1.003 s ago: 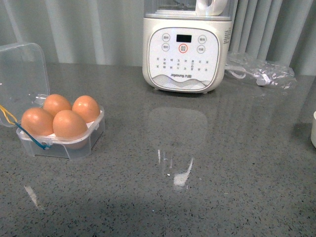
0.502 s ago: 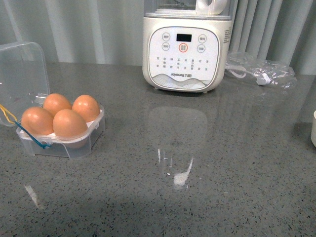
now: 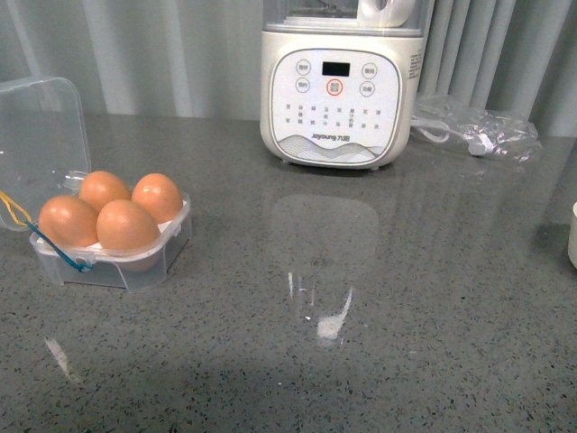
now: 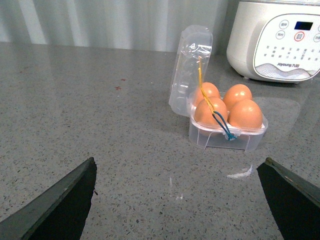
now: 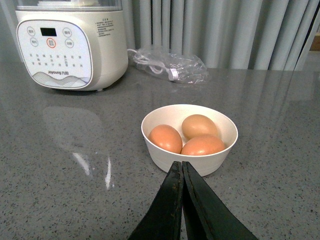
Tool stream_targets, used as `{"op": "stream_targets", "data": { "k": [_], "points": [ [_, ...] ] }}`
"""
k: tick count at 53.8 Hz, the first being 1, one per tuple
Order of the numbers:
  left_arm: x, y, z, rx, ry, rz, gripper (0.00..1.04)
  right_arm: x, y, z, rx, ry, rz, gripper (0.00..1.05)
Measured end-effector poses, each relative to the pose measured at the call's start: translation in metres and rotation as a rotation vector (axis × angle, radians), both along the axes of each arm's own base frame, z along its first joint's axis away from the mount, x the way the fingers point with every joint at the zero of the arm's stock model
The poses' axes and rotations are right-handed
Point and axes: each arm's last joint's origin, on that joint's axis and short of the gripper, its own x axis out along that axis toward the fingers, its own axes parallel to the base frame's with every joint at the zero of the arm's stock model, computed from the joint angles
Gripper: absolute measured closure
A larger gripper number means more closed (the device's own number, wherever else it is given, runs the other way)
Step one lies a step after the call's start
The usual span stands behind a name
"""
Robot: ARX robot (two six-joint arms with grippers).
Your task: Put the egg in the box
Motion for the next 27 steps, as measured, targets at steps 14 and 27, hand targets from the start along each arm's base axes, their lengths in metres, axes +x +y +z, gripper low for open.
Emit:
{"op": "stream_targets", "data": {
  "k": [14,27],
  "points": [
    [0.0,0.0,0.0,0.0,0.0,0.0,0.07,-0.005,0.0,0.0,0.0,0.0,0.0,1.01],
    [0.0,0.0,0.0,0.0,-0.002,0.0,0.07,-0.016,0.0,-0.003,0.0,0.005,0.0,1.01]
  ]
}}
